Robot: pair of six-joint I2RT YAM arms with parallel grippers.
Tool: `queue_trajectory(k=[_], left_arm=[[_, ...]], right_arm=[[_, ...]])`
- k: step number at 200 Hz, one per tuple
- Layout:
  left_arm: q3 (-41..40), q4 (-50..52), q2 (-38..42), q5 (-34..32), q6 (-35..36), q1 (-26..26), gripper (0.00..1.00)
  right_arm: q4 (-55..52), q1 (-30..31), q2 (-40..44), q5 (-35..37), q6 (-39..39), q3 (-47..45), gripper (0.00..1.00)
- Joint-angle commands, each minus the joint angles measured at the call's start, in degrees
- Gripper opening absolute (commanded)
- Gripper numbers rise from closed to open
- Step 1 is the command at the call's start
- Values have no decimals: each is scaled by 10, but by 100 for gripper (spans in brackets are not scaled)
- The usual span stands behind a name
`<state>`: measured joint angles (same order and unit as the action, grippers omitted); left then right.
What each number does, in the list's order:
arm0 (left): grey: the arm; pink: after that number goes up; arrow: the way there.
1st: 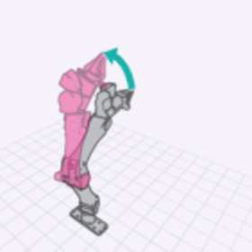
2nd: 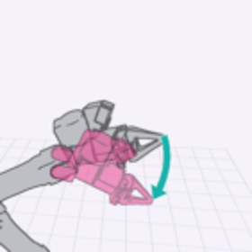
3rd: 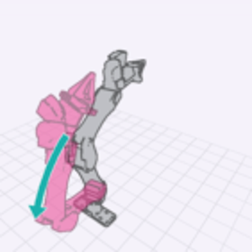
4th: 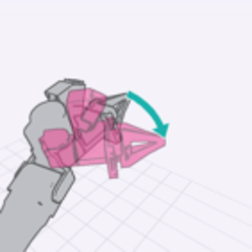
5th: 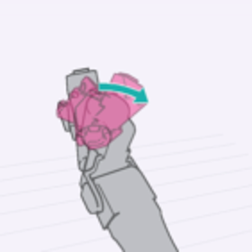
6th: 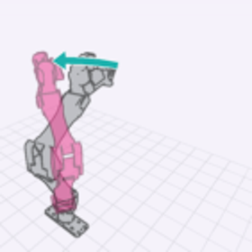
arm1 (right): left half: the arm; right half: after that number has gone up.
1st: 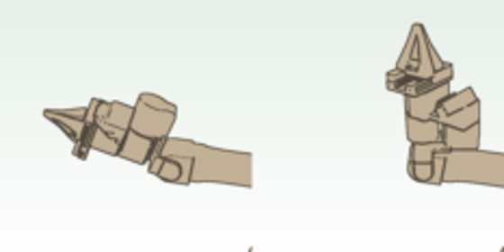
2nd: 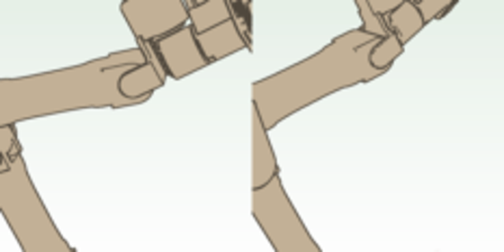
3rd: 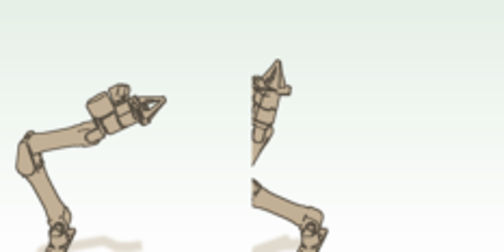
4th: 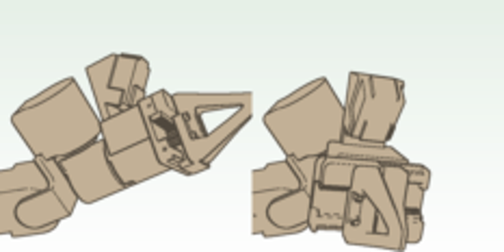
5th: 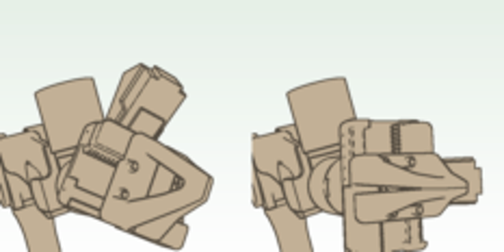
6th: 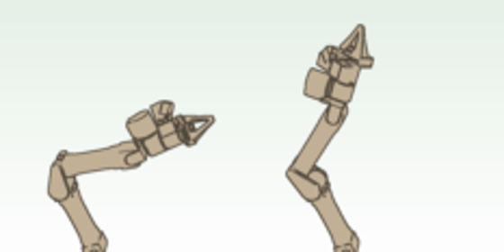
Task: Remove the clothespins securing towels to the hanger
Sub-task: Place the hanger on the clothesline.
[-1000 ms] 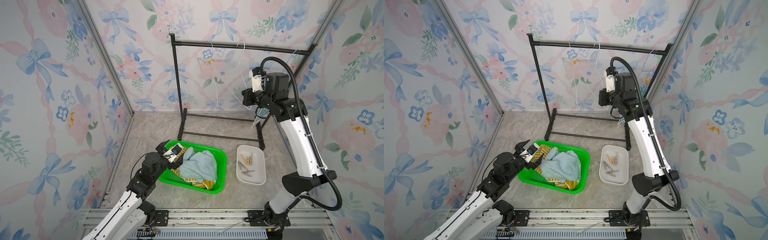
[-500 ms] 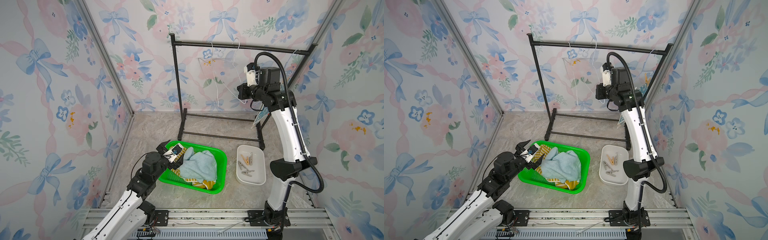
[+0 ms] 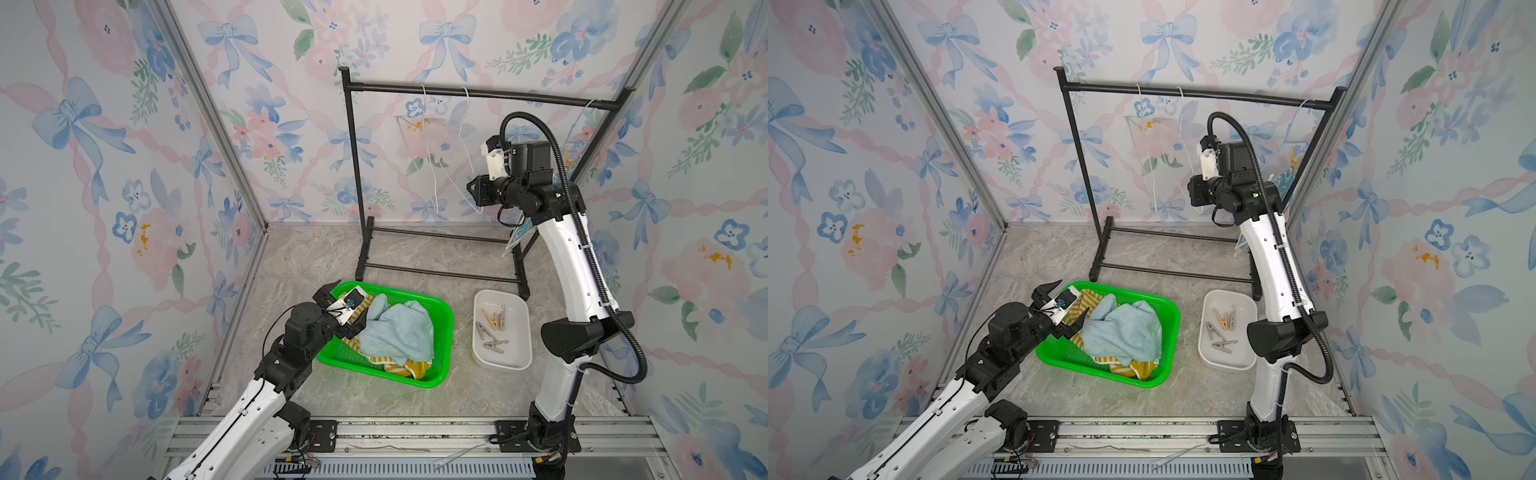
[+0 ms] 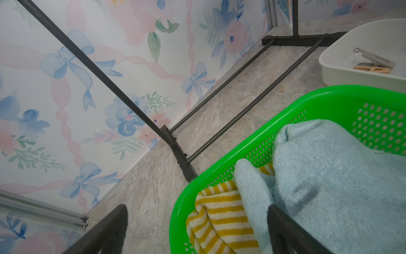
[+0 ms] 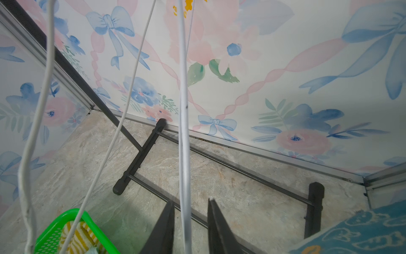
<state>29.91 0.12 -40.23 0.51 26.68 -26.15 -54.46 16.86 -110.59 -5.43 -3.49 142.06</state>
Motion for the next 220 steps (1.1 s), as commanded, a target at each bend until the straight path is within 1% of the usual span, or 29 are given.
queue_trajectory(k=[1, 16, 39, 67, 76, 92, 98, 111, 126, 146, 177, 220], left_arm=[[0, -4, -1, 13, -12, 5, 98], [0, -4, 0, 14, -12, 6, 98], [0, -4, 0, 16, -13, 7, 98], [0, -6, 3, 18, -14, 8, 98], [-1, -6, 3, 18, -14, 8, 98], [-1, -6, 4, 17, -15, 9, 98], [-1, -6, 5, 18, -15, 9, 98], [-2, -6, 5, 19, -16, 9, 98], [-1, -6, 7, 20, -17, 9, 98], [0, -6, 6, 20, -17, 9, 98], [1, -1, 0, 21, -19, 10, 98], [3, 1, -5, 20, -18, 10, 98]], right_arm=[[-4, -4, 49, -3, 7, -3, 35], [-1, -4, 64, -4, 7, -8, 44], [11, -4, 93, -3, 6, -23, 59], [39, -4, 144, 9, 10, -67, 76], [56, -4, 166, 18, 13, -89, 83], [85, -6, 205, 53, 13, -133, 100], [95, -6, 217, 68, 13, -150, 97], [115, -11, 243, 97, 12, -183, 97], [136, -15, 266, 158, -6, -216, 97], [136, -24, 274, 204, -11, -228, 97], [115, -53, 251, 226, -37, -201, 97], [81, -86, 177, 234, -55, -113, 97]])
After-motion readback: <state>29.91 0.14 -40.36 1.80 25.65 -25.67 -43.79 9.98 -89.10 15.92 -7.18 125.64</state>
